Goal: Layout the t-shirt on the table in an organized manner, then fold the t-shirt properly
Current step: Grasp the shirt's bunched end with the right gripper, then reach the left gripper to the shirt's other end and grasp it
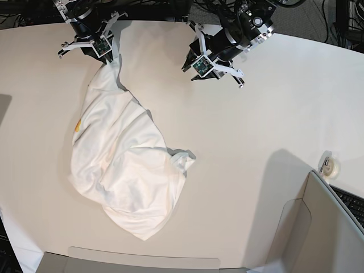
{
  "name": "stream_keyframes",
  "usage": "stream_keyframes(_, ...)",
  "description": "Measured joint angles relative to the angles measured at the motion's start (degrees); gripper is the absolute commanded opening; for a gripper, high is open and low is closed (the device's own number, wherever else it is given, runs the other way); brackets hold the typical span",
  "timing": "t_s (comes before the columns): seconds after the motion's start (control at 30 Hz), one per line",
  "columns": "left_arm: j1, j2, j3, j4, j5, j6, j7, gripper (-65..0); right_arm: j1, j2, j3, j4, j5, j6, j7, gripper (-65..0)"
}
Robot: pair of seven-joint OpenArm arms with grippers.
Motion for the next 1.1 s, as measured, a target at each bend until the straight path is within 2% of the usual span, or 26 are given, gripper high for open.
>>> stream_keyframes(0.33,-1.01,0.00,0.02,-0.02,-0.07,-0.39,0.50,-49.0,0.02,0.02,0.00,-0.02,0.00,0.00,0.00,-65.0)
stream_keyframes(0.43,-6.86,-0.11,0.52,-1.22,-0.28,-0.42,1.75,-46.5,-0.09,-0.02,0.07,-0.02,0.00,-0.02,-0.02,-65.0)
stream_keyframes(0.47,-9.33,0.00,0.52,-1.90,-0.17,-0.70,4.83,-46.0,-0.04,-0.09,0.04,-0.02,0.00,0.00,-0.07,-65.0)
stream_keyframes(0.6,-19.45,-0.37,3.72,-7.50,0.28,-0.15,9.73,-46.0,-0.04,-0.20,0.11,-0.04,0.17,-0.02,-0.09,-65.0)
stream_keyframes(0.73,-27.80,0.28,7.32,-15.63,-0.26,-0.52,10.95,-45.8,-0.02,-0.35,0.22,-0.04,0.09,-0.02,-0.24,-65.0)
stream_keyframes(0.8,-31.10,0.42,8.48,-20.15,-0.31,-0.48,10.75,-45.8,-0.04,-0.57,0.22,-0.04,0.07,-0.02,-0.28,-65.0)
stream_keyframes(0.9,-34.34,3.45,7.89,-27.74,0.39,0.26,9.81,-45.8,0.00,-0.59,0.15,-0.04,0.02,-0.02,-0.22,-65.0)
stream_keyframes(1.1,-37.57,8.26,6.58,-38.80,-0.66,-0.55,1.18,-43.1,-0.66,-0.63,0.44,-0.74,0.00,-0.02,-0.22,-65.0)
